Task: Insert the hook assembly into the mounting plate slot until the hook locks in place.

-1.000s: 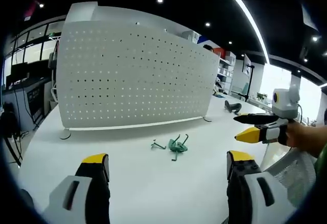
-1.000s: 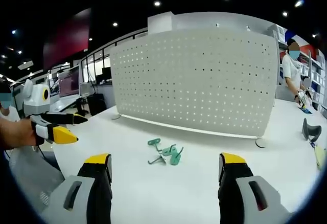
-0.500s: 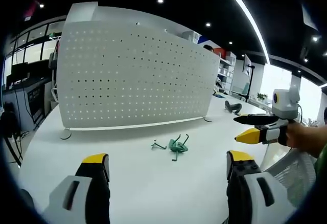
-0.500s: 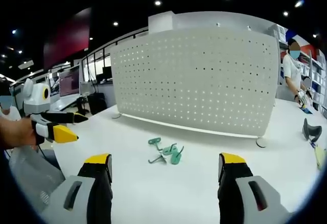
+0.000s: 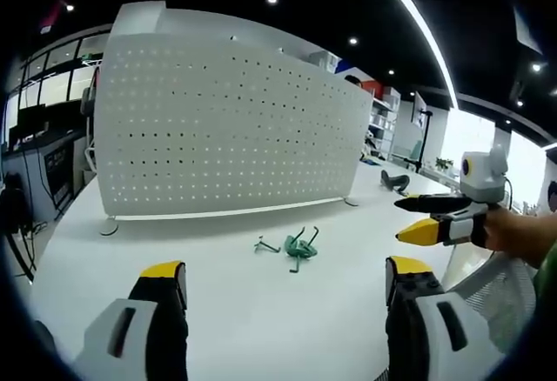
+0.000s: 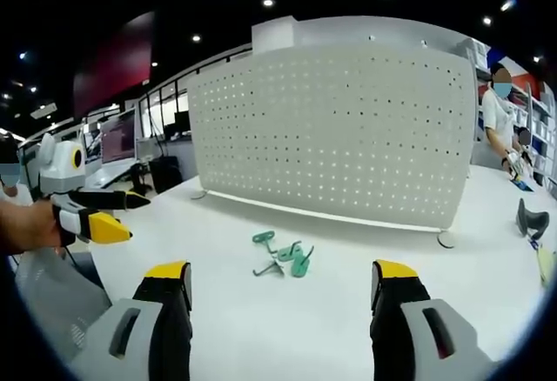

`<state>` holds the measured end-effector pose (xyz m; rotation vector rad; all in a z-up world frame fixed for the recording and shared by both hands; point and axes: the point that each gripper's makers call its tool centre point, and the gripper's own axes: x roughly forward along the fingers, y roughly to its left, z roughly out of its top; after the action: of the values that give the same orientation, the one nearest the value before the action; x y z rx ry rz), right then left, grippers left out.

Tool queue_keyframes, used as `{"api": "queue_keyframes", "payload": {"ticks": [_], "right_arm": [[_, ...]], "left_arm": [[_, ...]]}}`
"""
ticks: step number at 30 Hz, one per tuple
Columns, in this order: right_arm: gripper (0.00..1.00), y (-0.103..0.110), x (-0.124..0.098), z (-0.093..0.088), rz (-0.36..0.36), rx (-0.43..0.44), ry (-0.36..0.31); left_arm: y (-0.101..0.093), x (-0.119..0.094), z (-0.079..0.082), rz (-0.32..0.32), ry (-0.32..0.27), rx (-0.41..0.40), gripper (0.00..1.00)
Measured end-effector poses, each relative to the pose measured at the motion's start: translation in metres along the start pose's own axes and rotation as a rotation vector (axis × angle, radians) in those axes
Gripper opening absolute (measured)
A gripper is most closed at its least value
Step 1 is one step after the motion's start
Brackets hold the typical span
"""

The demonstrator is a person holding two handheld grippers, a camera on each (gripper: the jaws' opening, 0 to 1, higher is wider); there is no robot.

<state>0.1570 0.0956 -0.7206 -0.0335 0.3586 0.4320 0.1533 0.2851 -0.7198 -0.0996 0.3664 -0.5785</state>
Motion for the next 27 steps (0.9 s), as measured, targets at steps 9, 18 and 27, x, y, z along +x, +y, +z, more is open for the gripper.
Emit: {"api": "queue_keyframes", "payload": {"ticks": [9,18,27], "right_arm": [[0.86,0.0018,-0.0018,-0.0007,0.002,0.005,0.002],[0.85,0.0033,-0.0023,-0.003,0.005,0.004,0.01],[0.85,0.0047,-0.0021,-0.0061,0.012,0.004,0.022]], "left_arm": [[-0.0004,-0.0012,0.0007,-0.001,-0.003,-0.009,0.97],[-0.0007,-0.0024,0.0006,0.002,-0.003,-0.001,0.97],[0.0002,-0.0041,0.0023,0.009,-0.012,0.004,0.97]]}}
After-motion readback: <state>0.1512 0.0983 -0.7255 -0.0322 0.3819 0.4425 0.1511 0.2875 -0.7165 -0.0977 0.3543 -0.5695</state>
